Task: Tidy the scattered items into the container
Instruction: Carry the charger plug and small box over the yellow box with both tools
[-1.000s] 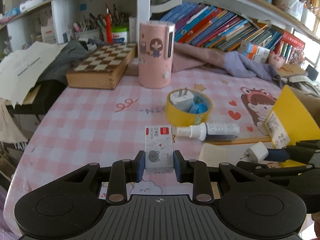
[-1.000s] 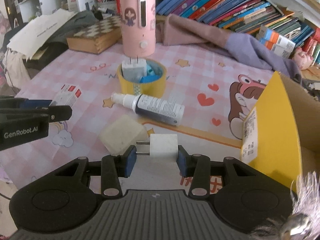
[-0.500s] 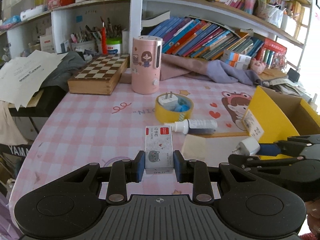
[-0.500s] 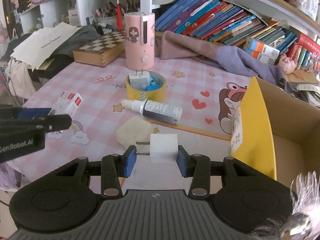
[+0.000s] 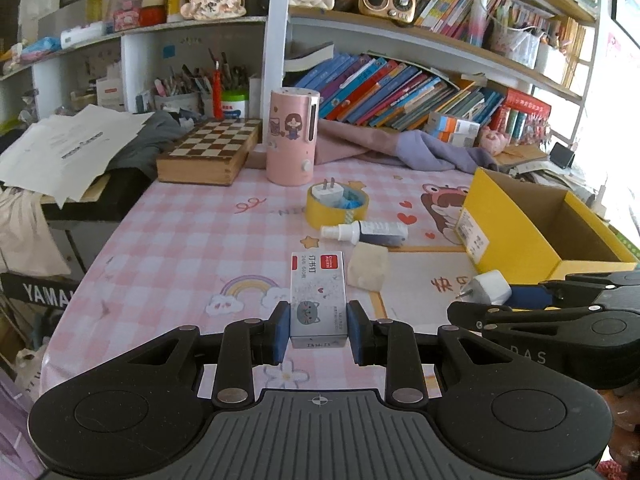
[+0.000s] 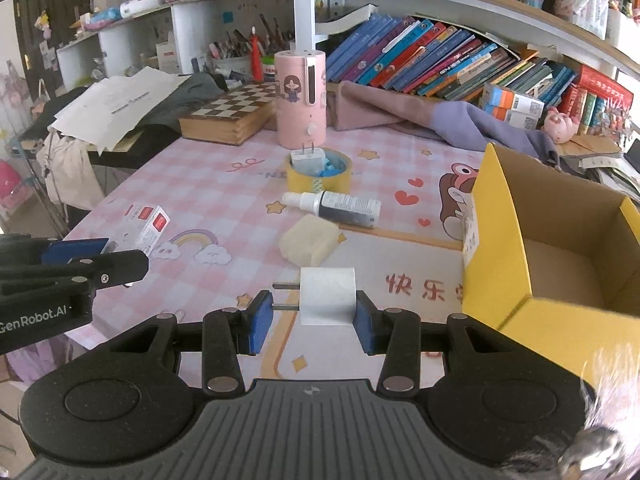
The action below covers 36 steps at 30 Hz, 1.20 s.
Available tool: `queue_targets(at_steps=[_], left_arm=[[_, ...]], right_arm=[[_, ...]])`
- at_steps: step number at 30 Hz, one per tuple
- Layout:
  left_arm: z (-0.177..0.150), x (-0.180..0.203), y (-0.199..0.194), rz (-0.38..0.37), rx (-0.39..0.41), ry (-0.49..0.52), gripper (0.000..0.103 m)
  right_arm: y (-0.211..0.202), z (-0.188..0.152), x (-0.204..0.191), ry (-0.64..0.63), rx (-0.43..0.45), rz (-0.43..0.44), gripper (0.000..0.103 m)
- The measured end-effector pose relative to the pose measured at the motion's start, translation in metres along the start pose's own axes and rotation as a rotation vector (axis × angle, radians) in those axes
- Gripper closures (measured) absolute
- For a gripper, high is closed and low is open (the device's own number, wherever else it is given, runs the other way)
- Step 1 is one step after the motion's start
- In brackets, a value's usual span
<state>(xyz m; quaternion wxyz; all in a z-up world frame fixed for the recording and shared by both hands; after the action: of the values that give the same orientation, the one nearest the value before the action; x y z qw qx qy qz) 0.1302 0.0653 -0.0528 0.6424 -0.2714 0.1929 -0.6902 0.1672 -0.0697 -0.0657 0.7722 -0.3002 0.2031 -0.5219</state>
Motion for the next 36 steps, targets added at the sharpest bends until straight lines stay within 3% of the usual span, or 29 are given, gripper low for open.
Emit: queue_targets(at_steps=[12, 36], left_arm=[[-0.031, 0.020, -0.038, -0.044, 0.003, 0.030, 0.075], [-0.059, 0.117, -0.047, -0.285, -0.047, 0.213, 0.075]], right_arm=[[-0.048, -0.042, -0.005, 0.042, 0.017, -0.026, 0.063], [-0.120, -0.116, 0.064, 0.265, -0.007, -0.241, 0.063]])
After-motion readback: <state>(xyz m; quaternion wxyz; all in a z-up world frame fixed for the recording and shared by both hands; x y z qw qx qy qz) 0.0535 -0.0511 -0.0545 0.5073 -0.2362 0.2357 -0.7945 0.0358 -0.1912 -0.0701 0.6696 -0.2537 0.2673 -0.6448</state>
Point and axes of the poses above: each gripper's, at about its wrist camera, not at the fingertips, and y roughly the way its jaws point, x to its right, z to its top, the point moved 8 cm from there along y, roughly the way its jaws point, and after that the axes turned 2 degrees about -y, right-handed, at the moved point
